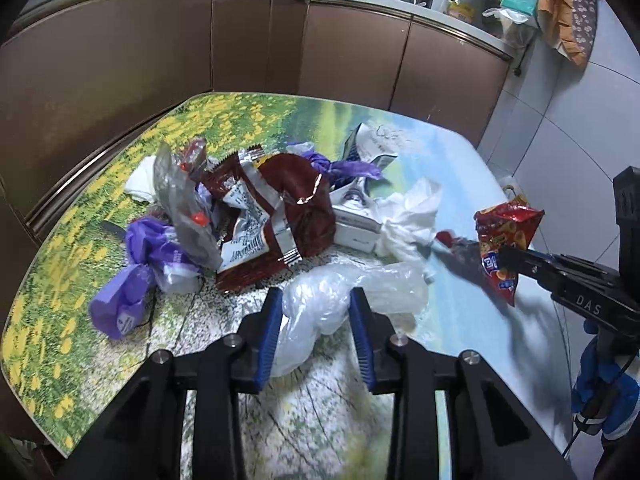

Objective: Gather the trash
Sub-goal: 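Grasp the red snack bag with the right gripper, then carry the red snack bag to the white bin and open the right gripper, then move the right gripper back to the table over the white tissue, then grasp the white tissue with the right gripper while the left gripper grasps a clear plastic bag, then drop the tissue into the bin with the right gripper while the left gripper drops the plastic bag, then move both grippers back over the trash on the table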

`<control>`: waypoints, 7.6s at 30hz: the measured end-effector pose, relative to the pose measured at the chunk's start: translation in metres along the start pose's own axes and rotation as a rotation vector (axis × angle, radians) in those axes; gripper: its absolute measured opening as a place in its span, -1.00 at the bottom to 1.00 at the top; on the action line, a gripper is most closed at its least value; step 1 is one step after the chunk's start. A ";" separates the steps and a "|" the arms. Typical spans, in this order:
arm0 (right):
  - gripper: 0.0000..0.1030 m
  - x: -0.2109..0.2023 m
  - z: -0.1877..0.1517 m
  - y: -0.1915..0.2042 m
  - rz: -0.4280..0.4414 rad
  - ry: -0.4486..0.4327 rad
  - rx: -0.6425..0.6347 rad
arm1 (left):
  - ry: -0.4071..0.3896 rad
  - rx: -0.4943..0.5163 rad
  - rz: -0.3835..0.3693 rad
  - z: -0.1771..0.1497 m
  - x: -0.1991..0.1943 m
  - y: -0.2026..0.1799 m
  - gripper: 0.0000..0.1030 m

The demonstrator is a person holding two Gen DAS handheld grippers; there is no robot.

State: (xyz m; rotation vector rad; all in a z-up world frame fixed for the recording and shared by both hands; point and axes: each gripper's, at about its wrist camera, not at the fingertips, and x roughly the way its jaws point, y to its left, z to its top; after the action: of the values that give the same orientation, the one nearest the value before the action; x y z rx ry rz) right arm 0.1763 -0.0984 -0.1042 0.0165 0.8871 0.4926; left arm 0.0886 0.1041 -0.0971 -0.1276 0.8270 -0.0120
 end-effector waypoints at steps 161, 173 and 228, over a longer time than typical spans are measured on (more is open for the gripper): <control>-0.77 -0.152 -0.072 -0.055 -0.123 -0.281 0.215 | -0.115 0.163 -0.206 0.050 -0.086 -0.108 -0.95; -0.77 -0.134 -0.125 -0.179 -0.357 -0.205 0.476 | 0.062 0.470 -0.433 0.043 0.001 -0.300 -0.95; 0.47 -0.243 -0.047 0.012 -0.386 -0.466 0.110 | -0.325 0.201 -0.173 0.046 -0.141 -0.165 0.18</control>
State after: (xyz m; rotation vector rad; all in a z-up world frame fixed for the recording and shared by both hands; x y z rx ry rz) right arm 0.0084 -0.1984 0.0477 0.0570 0.4410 0.0685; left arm 0.0336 -0.0459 0.0562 -0.0101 0.4844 -0.2313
